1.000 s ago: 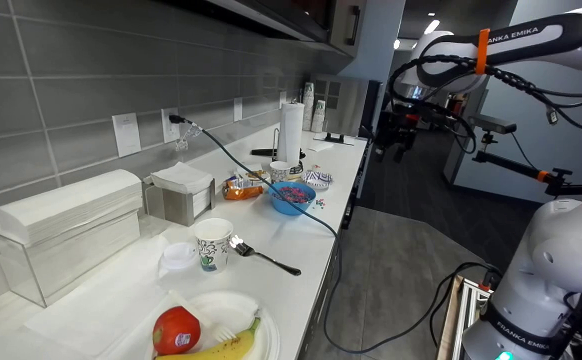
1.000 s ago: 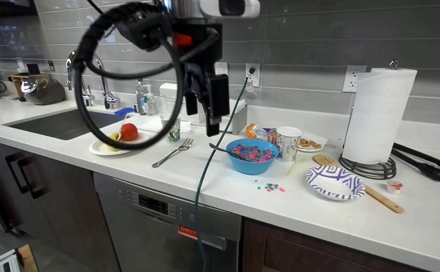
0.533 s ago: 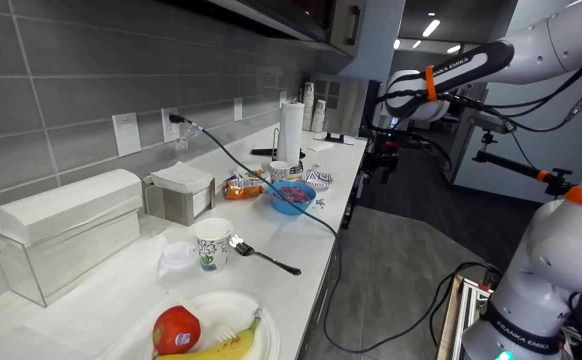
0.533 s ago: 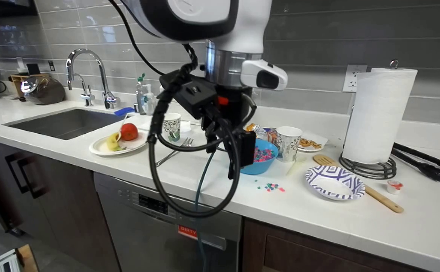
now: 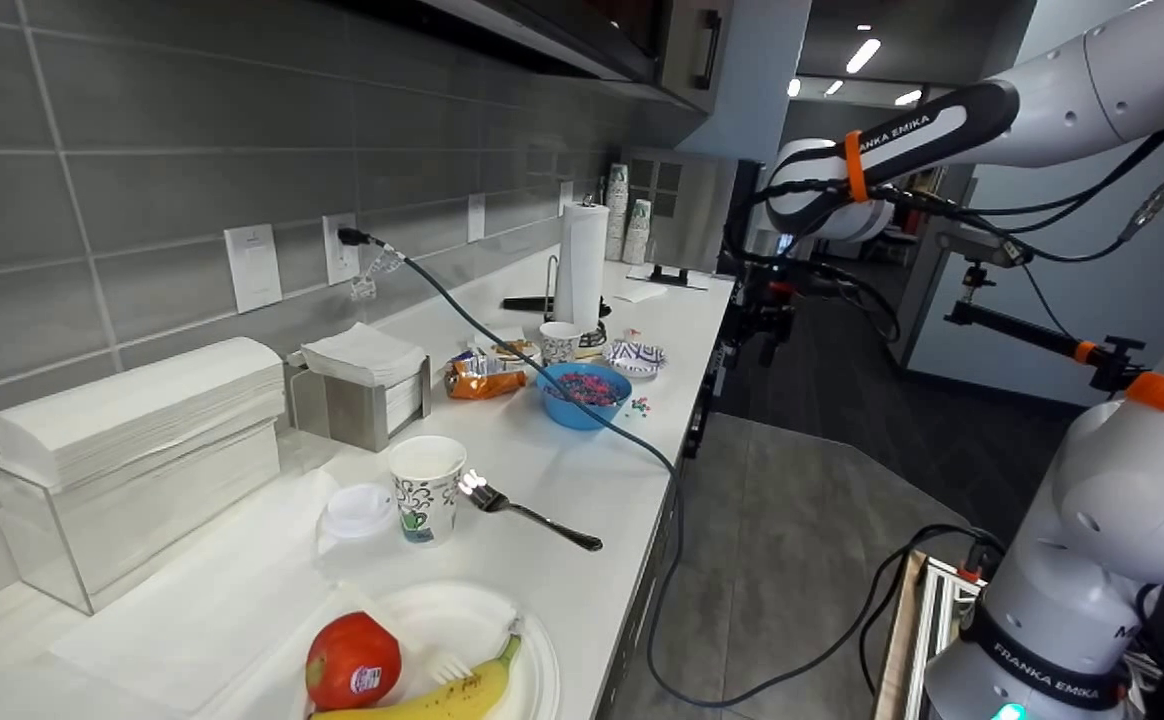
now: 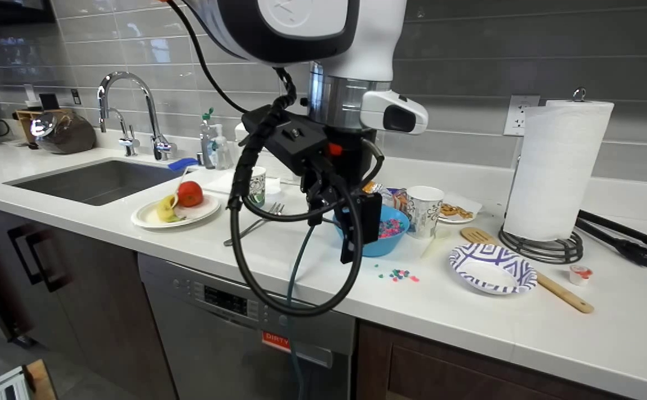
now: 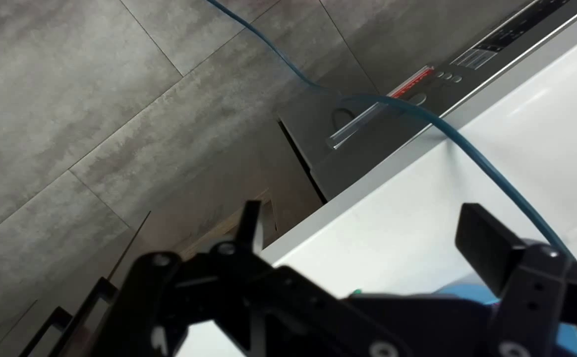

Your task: Separate the sweets into colors

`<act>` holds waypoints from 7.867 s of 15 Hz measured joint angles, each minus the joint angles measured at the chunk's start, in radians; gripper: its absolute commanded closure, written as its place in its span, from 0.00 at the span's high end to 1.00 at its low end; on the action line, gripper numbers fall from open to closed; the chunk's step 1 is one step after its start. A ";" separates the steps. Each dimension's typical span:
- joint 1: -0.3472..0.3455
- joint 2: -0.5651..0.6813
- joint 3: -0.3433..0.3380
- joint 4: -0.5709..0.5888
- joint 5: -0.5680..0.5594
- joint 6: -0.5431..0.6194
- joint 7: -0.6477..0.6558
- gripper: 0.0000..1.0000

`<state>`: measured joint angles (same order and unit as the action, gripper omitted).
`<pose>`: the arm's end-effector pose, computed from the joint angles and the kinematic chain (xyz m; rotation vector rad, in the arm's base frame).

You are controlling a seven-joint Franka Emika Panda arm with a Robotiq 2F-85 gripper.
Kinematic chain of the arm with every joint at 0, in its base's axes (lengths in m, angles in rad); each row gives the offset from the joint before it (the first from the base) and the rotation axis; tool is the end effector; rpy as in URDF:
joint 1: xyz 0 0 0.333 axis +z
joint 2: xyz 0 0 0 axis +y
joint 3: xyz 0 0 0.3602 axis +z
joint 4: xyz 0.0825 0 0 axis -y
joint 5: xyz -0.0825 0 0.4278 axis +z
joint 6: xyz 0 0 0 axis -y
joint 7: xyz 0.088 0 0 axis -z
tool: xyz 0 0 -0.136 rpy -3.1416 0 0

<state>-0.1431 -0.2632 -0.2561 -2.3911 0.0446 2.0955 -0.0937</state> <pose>0.4404 -0.1829 0.4035 -2.9921 0.4811 0.0230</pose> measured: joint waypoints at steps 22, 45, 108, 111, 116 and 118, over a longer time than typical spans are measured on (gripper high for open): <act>-0.042 0.455 0.054 0.221 0.095 0.488 -0.048 0.00; -0.093 0.642 0.187 0.352 0.249 0.511 -0.037 0.00; -0.079 0.636 0.137 0.377 0.147 0.439 0.098 0.00; -0.079 0.648 0.137 0.377 0.147 0.483 0.098 0.00; -0.078 0.660 0.137 0.377 0.147 0.499 0.099 0.00; -0.077 0.661 0.137 0.377 0.147 0.500 0.100 0.00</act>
<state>-0.2201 0.3974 -0.1192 -2.0142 0.1920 2.5958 0.0060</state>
